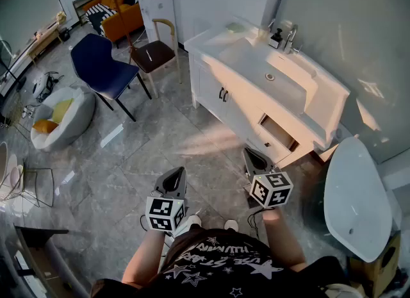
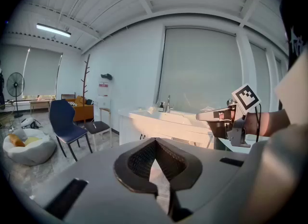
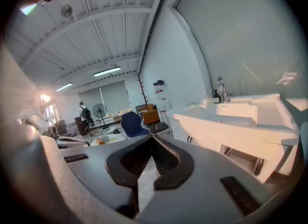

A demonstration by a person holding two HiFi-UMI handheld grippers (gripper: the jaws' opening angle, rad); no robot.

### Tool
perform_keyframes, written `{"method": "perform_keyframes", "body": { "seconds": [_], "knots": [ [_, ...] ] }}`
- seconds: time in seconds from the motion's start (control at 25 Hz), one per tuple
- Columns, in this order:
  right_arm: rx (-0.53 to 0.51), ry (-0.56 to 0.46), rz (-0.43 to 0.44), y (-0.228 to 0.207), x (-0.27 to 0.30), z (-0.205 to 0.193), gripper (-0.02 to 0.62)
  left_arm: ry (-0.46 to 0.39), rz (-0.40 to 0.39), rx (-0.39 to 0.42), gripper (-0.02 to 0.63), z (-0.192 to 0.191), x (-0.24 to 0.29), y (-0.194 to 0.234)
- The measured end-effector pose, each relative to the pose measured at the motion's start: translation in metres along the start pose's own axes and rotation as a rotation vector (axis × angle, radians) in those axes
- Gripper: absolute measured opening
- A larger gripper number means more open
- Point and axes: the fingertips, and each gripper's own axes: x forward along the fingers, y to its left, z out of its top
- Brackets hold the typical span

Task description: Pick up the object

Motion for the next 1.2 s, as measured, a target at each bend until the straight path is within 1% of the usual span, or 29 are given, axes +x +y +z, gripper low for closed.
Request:
{"method": "perform_keyframes", "body": {
  "seconds": [0.2, 0.32, 0.48, 0.56, 0.68, 0.8, 0.92, 1.0, 1.12, 1.2],
  "knots": [
    [-0.001, 0.004, 0.017, -0.005, -0.013, -0.001, 0.011, 0.001, 0.023, -0.013, 0.015, -0.004, -0.005, -0.012],
    [-0.004, 0.006, 0.023, -0.007, -0.016, -0.002, 0.011, -0.004, 0.024, -0.015, 0.015, -0.004, -0.005, -0.020],
    [-0.007, 0.019, 0.028, 0.002, -0.013, -0.009, 0.011, 0.006, 0.021, 0.005, 0.015, -0.008, -0.009, -0.019],
    [-0.013, 0.023, 0.030, 0.010, -0.007, -0.011, 0.011, 0.014, 0.022, 0.018, 0.015, -0.010, -0.013, -0.012],
    [-0.006, 0.005, 0.039, 0.023, 0.005, -0.007, 0.012, 0.013, 0.020, 0.013, 0.015, -0.011, -0.021, 0.008],
    [0.037, -0.024, 0.047, 0.039, 0.021, 0.000, 0.012, 0.003, 0.029, 0.016, 0.015, -0.010, -0.032, 0.039],
    [0.041, -0.046, 0.036, 0.056, 0.038, 0.005, 0.017, -0.007, 0.045, 0.041, 0.015, -0.009, -0.042, 0.071],
    [0.046, -0.057, 0.033, 0.066, 0.050, 0.007, 0.087, -0.005, 0.058, 0.054, 0.015, -0.010, -0.045, 0.089],
    [0.058, -0.033, 0.031, 0.071, 0.062, 0.002, 0.156, 0.002, 0.055, 0.021, 0.015, -0.013, -0.044, 0.102],
    [0.072, -0.021, 0.019, 0.067, 0.070, 0.000, 0.216, 0.002, 0.048, 0.010, 0.015, -0.012, -0.039, 0.107]
  ]
}}
